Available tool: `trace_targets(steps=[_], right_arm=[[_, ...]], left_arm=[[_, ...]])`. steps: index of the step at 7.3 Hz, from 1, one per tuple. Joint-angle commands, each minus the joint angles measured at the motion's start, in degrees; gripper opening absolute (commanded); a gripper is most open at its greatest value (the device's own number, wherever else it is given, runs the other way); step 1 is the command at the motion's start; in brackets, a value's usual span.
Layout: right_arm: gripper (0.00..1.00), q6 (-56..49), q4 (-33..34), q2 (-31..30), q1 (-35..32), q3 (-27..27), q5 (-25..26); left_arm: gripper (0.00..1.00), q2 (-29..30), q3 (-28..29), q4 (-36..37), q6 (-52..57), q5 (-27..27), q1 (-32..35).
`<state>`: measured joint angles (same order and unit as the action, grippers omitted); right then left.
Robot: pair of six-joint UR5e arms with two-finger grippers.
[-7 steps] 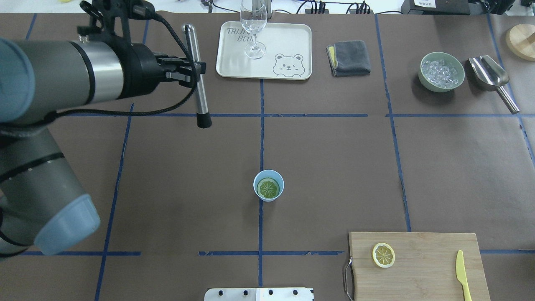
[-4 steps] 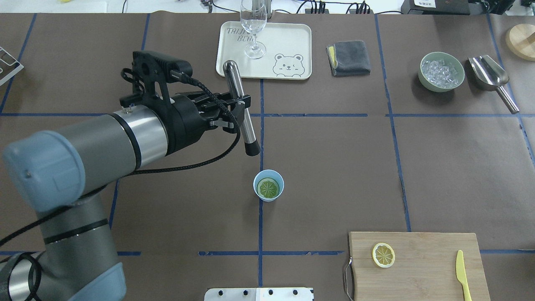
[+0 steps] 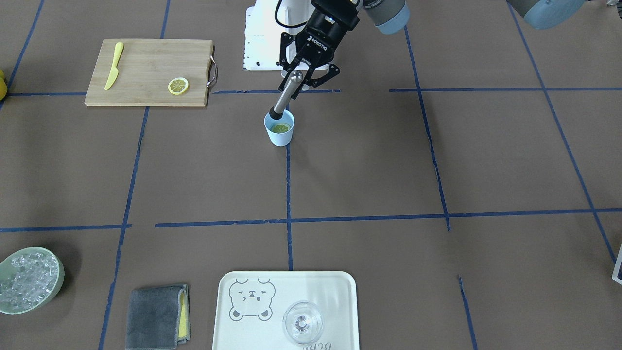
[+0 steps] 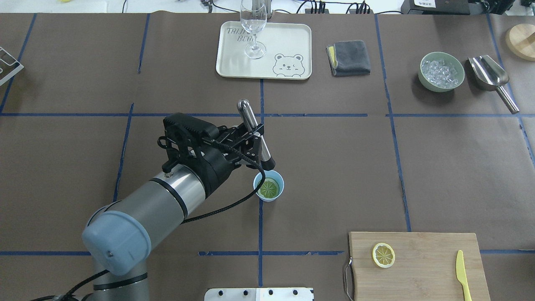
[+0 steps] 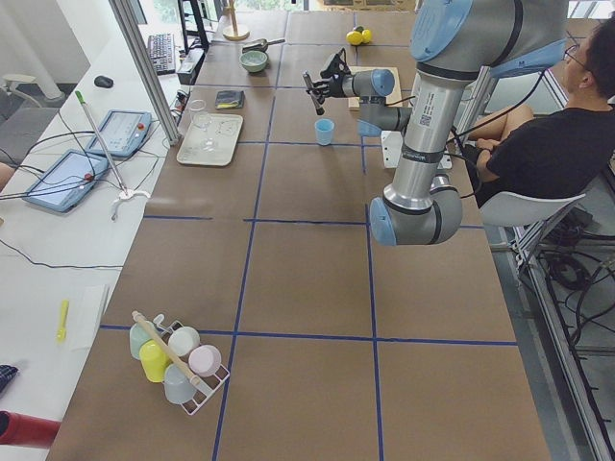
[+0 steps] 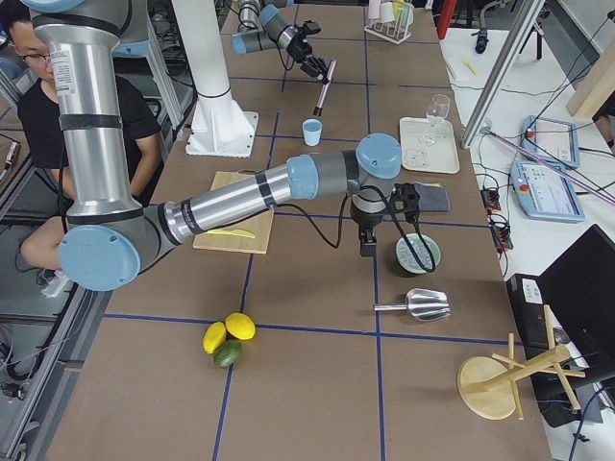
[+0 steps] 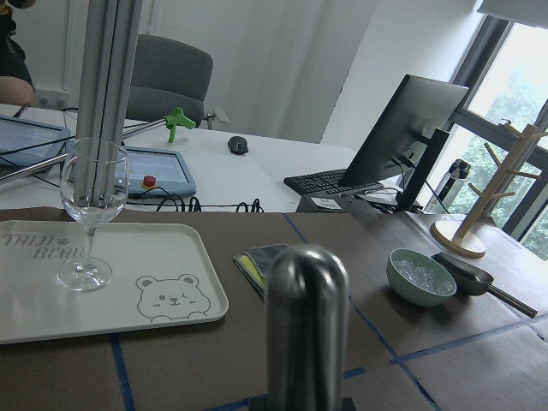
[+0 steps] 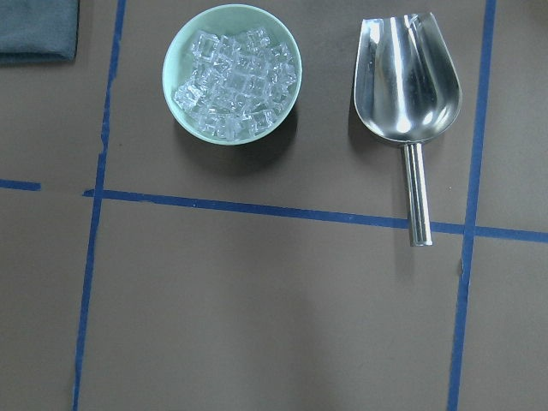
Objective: Squeeze lemon into cup
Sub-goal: 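Press the muddler down into the blue cup onto the lemon slice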
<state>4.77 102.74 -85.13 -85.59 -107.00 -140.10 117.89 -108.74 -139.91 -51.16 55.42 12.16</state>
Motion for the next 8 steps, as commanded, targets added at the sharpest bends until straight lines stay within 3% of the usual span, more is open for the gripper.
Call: trace_targets(steps=[1, 8], right_arm=[[1.0, -0.02, -0.09, -0.21, -0.1, 0.04, 0.0], [1.0, -0.02, -0.17, -0.21, -0.28, 0.13, 0.0]], left_arm=[[0.0, -0.12, 0.72, -0.36, 1.24, -0.23, -1.25], [0.0, 0.49, 7.22, -0.8, 1.15, 0.13, -2.05]])
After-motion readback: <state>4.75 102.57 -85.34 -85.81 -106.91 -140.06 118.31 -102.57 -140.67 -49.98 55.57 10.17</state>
